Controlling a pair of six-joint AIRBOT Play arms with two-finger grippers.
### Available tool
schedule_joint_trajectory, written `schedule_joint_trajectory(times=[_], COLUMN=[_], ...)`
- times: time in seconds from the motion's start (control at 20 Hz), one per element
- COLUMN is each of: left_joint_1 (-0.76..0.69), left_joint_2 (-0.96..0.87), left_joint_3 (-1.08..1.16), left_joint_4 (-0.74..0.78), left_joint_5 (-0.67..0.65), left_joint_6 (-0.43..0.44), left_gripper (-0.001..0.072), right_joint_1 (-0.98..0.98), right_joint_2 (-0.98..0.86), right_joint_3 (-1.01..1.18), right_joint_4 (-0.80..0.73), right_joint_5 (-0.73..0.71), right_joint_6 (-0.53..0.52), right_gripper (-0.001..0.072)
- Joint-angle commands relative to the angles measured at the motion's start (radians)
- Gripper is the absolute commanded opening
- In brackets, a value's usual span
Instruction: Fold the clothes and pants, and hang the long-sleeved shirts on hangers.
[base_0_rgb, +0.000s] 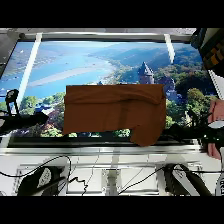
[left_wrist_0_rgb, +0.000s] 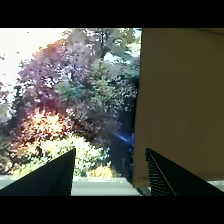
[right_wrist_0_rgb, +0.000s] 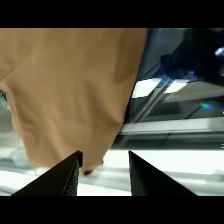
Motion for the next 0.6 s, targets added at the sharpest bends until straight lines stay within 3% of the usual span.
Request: schedule_joint_trajectory(times=[0.0, 0.3, 0.55], left_joint_1=[0.001, 0.001, 0.001], left_joint_2=[0.02, 0.02, 0.02], left_joint_3=[-0.021, -0.021, -0.021], left_joint_4=[-0.018, -0.039, -0.039], left_joint_5=[0.021, 0.021, 0.021], left_joint_6=[0.002, 0.002, 0.002], left_gripper=[0.0468, 0.0468, 0.0468], right_joint_1=[-0.001, -0.001, -0.001], right_joint_2=[-0.024, -0.19, -0.314], right_joint_3=[-0.058, -0.058, -0.058], right_joint_4=[0.03, 0.028, 0.075], right_joint_5=[-0.084, -0.125, -0.138], right_joint_6=[0.027, 0.02, -0.087], right_gripper=[0.035, 0.0349, 0.0349])
